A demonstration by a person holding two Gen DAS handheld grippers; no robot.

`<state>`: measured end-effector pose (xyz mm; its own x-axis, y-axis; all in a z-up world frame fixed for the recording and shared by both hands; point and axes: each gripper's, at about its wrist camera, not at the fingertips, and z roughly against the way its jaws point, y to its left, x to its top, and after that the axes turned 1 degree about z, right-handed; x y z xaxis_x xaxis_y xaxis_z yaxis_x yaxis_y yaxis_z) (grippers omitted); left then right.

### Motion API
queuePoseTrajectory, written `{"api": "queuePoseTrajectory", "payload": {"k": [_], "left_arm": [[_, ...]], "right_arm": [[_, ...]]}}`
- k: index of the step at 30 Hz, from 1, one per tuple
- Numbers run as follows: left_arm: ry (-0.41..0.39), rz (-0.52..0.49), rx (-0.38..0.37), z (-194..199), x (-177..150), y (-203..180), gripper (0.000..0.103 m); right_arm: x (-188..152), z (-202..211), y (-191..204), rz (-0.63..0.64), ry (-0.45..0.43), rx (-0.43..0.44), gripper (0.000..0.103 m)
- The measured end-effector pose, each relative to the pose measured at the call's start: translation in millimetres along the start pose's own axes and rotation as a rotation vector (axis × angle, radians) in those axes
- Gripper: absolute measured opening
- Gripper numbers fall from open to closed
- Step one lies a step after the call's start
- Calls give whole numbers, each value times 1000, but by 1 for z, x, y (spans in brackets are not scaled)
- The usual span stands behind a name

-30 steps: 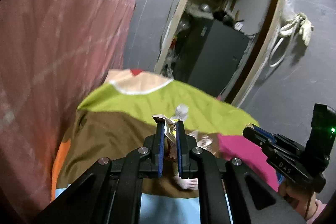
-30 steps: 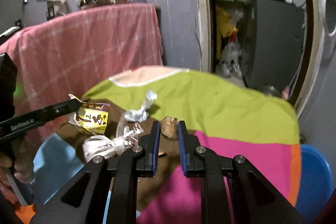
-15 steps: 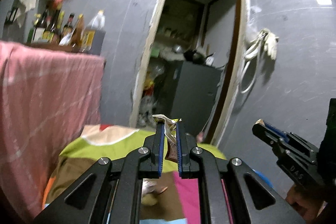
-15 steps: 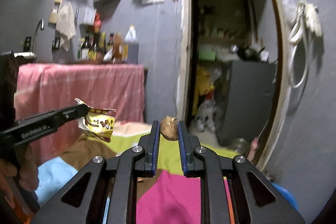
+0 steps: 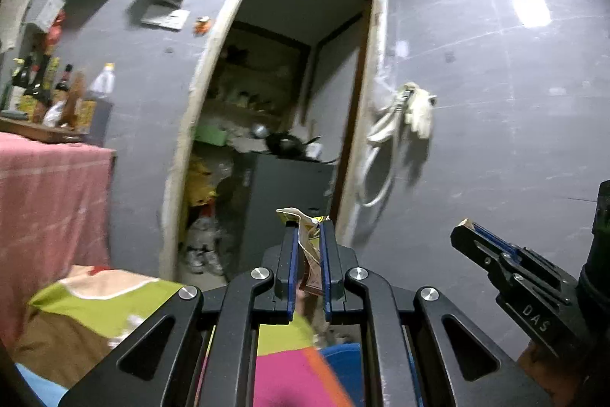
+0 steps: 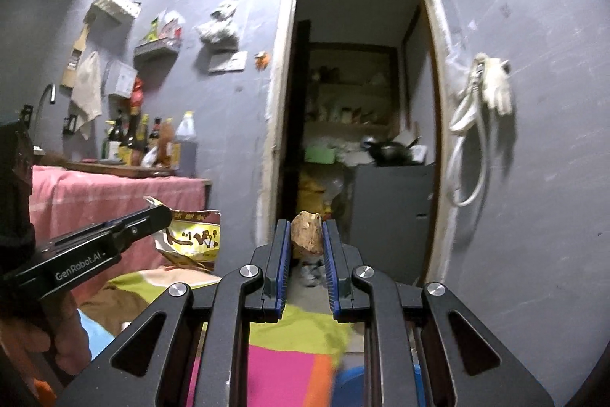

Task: Collect trash
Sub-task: 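Lift and carry the yellow wrapper and brown chunk over the blue basin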

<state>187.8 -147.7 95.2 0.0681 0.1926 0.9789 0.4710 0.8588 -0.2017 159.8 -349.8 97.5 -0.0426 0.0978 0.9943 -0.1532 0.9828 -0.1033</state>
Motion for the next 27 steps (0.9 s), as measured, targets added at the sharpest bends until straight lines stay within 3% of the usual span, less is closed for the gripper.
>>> {"api": "queuePoseTrajectory", "payload": {"k": [7, 13, 19, 27], "left_arm": [[5, 1, -75, -31, -16, -53, 8], [63, -13, -97, -61, -37, -83, 8], [226, 9, -79, -94, -71, -90, 8], [476, 69, -54, -144, -116, -85, 8]], "right_arm": [[-8, 20, -44, 15, -15, -99, 15], [-26, 30, -76, 20, 17, -164, 15], [-55, 25, -102, -32, 90, -193, 15], [-114, 2, -122, -124, 268, -177, 15]]}}
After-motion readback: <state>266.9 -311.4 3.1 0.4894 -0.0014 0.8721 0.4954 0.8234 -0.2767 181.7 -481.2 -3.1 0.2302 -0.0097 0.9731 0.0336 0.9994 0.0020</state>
